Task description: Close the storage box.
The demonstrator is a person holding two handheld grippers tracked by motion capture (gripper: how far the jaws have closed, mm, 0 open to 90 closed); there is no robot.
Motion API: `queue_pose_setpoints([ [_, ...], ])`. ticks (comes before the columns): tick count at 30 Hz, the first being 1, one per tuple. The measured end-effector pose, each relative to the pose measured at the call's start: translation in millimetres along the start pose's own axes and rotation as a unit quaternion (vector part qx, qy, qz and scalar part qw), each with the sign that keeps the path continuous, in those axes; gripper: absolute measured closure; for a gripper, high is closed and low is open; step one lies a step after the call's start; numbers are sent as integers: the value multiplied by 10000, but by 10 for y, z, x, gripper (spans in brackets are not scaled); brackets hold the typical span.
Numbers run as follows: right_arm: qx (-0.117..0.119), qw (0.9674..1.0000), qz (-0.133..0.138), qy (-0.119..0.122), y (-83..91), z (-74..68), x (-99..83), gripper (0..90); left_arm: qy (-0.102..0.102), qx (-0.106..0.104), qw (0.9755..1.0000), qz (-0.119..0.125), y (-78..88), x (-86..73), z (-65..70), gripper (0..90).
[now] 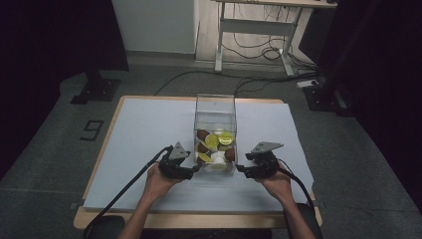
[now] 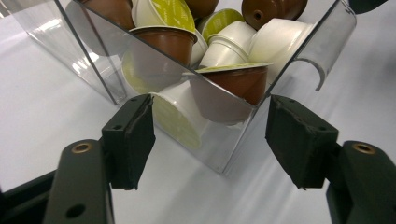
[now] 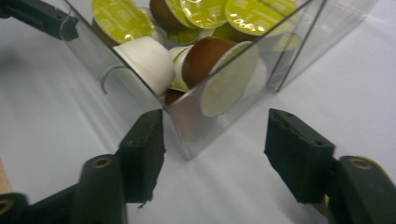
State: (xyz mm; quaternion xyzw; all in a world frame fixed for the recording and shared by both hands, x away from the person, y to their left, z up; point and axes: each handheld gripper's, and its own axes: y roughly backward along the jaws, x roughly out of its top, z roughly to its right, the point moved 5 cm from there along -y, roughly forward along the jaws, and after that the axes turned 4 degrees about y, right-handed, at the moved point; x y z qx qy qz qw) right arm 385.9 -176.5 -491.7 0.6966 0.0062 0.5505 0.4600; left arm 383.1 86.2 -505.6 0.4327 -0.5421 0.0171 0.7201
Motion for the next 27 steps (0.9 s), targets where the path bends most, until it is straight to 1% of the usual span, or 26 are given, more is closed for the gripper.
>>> queue_pose_setpoints([
  [3, 80, 9999, -15, 80, -19, -38, 22, 446, -25, -43, 10000, 7, -6, -2, 10, 354],
  [4, 120, 9998, -27, 122, -28, -62, 40, 485, -33, -57, 10000, 15, -7, -2, 13, 380],
  [5, 120, 9998, -27, 122, -28, -62, 40, 485, -53, -75, 10000, 23, -7, -2, 17, 380],
  [8, 166, 9996, -84, 230, -53, -98, 62, 536, -119, -152, 9998, 47, -7, -2, 37, 439],
  [10, 190, 9994, -105, 276, -74, -125, 74, 570, -156, -138, 9998, 52, -5, -2, 40, 457],
  [13, 113, 9993, -133, 335, -83, -132, 92, 583, -178, -106, 9998, 72, 2, 2, 37, 489],
  [15, 75, 9994, -138, 321, -86, -127, 97, 588, -181, -81, 9997, 105, 7, 8, 33, 502],
  [16, 22, 9994, -146, 303, -92, -107, 106, 601, -173, -72, 9997, 126, 8, 12, 31, 531],
  [19, -81, 9995, -140, 276, -101, -71, 117, 620, -137, -48, 9997, 209, 9, 27, 23, 567],
  [23, -112, 9996, -124, 218, -109, -42, 128, 630, -93, -9, 9996, 259, 3, 36, 11, 589],
  [27, -145, 9997, -117, 174, -110, -30, 137, 664, -60, 58, 9995, 298, -4, 44, -9, 606],
])
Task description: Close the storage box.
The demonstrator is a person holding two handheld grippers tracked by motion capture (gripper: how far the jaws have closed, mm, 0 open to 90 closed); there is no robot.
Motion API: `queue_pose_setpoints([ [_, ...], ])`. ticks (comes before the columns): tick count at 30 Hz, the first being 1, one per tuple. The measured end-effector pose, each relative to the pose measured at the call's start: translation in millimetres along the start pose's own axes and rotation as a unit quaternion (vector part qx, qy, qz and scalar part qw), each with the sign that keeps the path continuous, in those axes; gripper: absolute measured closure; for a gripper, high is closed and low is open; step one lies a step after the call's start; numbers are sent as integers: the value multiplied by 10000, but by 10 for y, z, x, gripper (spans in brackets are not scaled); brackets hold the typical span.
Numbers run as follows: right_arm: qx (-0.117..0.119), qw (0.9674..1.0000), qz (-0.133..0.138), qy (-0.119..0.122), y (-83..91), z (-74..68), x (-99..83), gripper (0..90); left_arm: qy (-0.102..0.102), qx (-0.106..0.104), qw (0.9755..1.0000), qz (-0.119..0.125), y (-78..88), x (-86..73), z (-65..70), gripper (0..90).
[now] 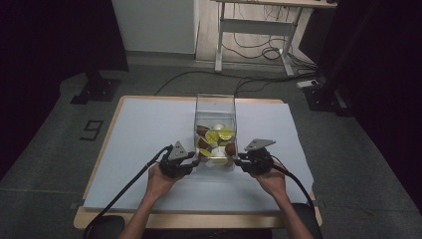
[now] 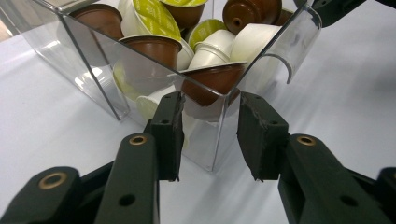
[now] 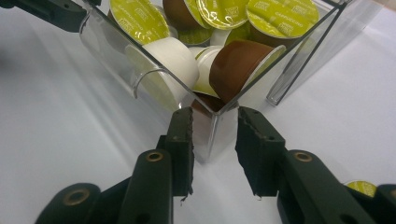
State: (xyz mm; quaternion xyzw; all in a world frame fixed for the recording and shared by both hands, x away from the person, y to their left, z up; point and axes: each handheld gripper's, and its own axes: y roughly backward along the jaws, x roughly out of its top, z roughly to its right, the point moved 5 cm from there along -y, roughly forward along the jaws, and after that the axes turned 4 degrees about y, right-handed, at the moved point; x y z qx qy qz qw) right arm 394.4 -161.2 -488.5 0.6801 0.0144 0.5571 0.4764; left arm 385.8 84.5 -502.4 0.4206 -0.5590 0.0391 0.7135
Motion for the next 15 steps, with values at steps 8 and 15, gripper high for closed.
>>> queue_pose_setpoints([
  [8, 44, 10000, 74, 44, 135, -60, 35, 661, 17, 183, 9998, 41, -15, 5, -37, 599],
  [15, 200, 9998, 58, 63, 174, -130, 48, 681, 85, 230, 9996, 147, -32, 18, -41, 586],
])
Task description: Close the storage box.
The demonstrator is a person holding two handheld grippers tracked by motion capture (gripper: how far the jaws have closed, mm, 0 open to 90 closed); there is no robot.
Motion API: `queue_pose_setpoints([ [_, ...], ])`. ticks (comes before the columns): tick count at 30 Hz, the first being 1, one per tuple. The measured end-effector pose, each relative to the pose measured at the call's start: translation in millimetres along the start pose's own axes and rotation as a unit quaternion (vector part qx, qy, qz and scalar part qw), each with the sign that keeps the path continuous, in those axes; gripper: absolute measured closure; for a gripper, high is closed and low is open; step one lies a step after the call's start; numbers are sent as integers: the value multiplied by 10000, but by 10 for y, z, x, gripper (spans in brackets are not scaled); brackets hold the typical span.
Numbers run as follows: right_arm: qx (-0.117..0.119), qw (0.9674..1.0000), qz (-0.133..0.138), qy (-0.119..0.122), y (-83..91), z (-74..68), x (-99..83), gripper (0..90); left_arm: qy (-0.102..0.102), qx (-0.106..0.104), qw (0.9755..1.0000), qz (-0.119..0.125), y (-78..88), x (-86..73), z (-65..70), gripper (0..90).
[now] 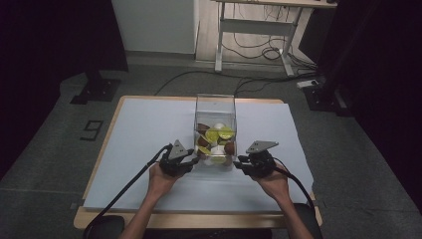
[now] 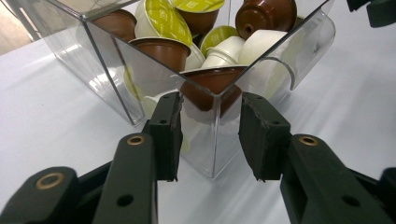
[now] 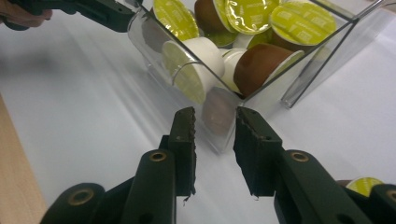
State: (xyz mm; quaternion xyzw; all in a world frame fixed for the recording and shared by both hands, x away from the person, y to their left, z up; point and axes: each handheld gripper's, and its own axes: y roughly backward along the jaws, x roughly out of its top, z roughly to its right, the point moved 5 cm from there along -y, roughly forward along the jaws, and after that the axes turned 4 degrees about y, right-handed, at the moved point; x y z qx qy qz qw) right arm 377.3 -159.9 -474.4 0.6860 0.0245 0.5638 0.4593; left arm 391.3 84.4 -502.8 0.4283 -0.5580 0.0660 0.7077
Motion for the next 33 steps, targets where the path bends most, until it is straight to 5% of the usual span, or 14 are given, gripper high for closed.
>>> queue_pose_setpoints([
  [18, 464, 9989, -3, 53, -220, -154, 93, 729, 103, 20, 9999, 8, -36, -7, -7, 572],
  [33, 273, 9995, 94, 153, -325, -155, 187, 785, 98, 64, 9999, -28, -20, -4, -13, 588],
])
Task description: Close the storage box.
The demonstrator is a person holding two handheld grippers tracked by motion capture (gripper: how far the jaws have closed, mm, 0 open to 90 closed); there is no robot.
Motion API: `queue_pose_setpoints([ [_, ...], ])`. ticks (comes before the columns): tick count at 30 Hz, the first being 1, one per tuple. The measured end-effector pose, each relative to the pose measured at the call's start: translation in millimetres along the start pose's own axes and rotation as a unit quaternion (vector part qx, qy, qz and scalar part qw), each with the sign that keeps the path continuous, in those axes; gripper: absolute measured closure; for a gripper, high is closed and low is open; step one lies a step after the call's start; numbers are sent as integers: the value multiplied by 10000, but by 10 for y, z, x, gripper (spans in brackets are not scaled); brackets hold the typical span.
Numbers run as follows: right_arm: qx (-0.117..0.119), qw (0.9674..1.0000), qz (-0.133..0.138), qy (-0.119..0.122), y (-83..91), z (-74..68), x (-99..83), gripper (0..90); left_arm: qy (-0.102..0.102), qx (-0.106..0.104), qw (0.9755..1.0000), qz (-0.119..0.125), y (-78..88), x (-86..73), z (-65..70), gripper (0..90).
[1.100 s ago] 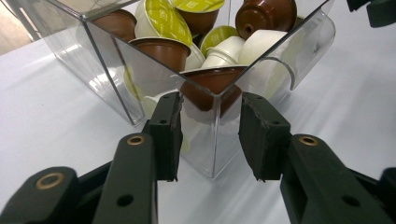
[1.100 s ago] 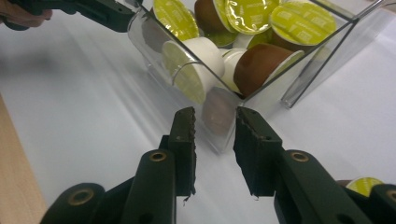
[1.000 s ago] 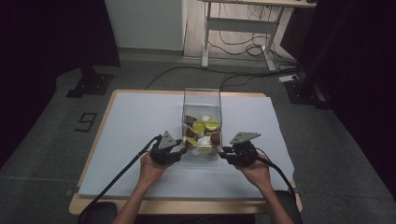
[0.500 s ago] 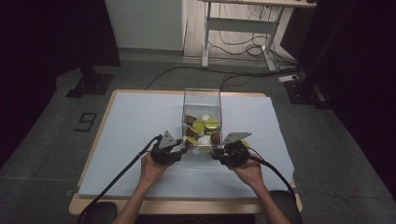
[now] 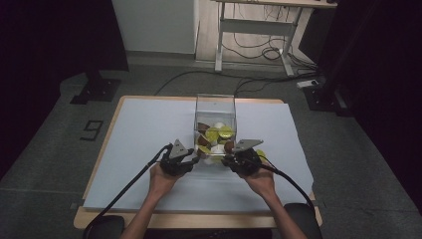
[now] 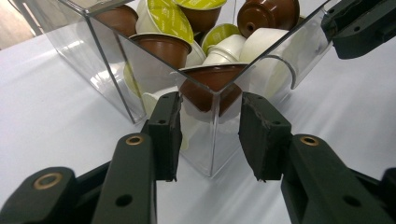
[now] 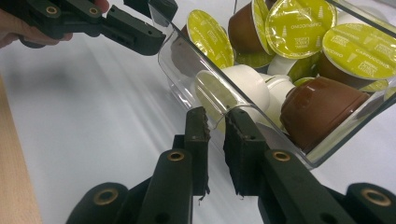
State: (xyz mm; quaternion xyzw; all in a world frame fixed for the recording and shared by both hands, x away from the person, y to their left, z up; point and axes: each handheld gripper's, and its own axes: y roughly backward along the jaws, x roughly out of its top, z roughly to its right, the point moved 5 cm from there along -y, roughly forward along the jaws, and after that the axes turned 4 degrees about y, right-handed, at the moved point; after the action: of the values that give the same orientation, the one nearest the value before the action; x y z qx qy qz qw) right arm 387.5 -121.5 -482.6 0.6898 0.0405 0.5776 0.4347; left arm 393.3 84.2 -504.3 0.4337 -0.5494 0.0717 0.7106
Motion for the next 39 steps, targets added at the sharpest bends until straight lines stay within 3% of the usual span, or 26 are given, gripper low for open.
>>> queue_pose_setpoints([
  [7, -14, 10000, 26, 9, -31, 9, 21, 787, 6, -23, 10000, -54, 7, -6, -6, 561],
  [18, -328, 9995, -15, 44, -76, 84, 67, 790, 59, -200, 9992, -327, -41, -70, 5, 470],
  [26, -473, 9989, -22, 32, -116, 145, 98, 790, 65, -339, 9977, -591, -91, -145, 22, 327],
  [39, -441, 9990, -29, -9, -137, 187, 117, 787, 5, -523, 9945, -910, -186, -287, 93, 146],
])
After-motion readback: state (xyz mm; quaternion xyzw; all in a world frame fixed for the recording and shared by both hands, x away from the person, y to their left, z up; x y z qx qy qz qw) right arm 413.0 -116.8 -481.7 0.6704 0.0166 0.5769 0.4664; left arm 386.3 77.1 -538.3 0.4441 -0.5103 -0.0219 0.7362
